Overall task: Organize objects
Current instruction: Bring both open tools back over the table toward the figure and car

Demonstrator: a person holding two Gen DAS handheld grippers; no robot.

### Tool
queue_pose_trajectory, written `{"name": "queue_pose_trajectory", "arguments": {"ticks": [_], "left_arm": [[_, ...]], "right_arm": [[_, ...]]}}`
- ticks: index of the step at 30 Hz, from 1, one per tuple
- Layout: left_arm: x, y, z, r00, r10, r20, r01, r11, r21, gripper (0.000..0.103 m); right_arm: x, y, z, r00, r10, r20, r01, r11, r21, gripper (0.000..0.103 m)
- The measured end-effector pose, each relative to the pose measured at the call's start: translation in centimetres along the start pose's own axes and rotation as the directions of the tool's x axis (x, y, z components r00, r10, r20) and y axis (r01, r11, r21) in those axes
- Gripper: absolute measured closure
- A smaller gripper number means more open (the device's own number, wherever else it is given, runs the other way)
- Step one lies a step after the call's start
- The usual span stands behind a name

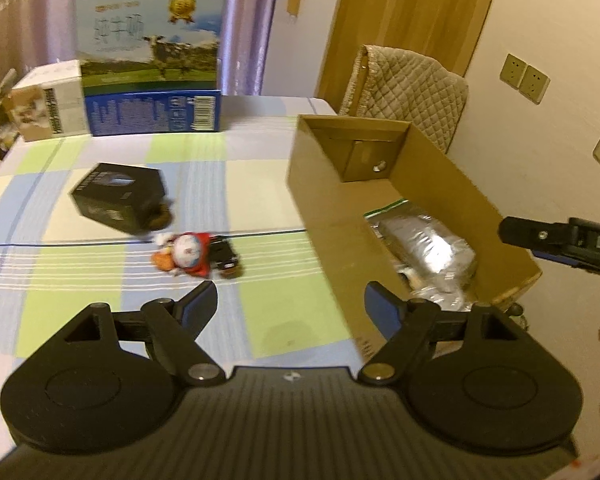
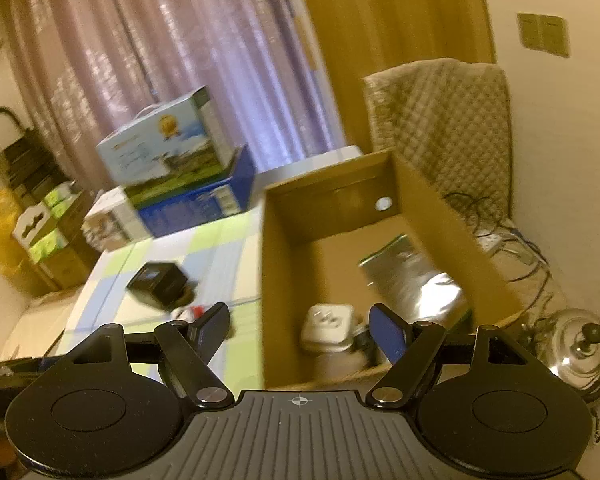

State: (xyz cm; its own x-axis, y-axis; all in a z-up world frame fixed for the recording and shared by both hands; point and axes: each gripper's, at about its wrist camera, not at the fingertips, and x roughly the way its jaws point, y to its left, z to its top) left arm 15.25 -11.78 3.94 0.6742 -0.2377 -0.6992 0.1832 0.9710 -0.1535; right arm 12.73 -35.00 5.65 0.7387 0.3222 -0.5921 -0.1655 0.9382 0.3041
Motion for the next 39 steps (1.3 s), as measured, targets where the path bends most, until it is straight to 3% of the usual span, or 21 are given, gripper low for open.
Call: {"name": "queue_pose_trajectory", "arguments": {"ticks": [13,31,39], "left_arm": [[-4.9,9.2,-3.4,0.989,0.150,0.004,-0.149,0.985,-0.088,0.021],[-5.2,13.2,-4.3,0.985,0.174,-0.011,-0.174,0.978,-0.116,0.017],[-3.5,14.6,-3.9,0.983,0.181,-0.025,-0.183,0.981,-0.071,0.016]], "right_arm": [[1.9,7.7,-3.2,0.993,0.104,-0.061,-0.110,0.988,-0.106,0.029],[5.6,11.7,-4.7,0.983,0.131,-0.126,-0.154,0.968,-0.196,0.029],[9.3,12.5,-5.4,0.981,0.113,-0.160,-0.154,0.950,-0.272,0.029]]}}
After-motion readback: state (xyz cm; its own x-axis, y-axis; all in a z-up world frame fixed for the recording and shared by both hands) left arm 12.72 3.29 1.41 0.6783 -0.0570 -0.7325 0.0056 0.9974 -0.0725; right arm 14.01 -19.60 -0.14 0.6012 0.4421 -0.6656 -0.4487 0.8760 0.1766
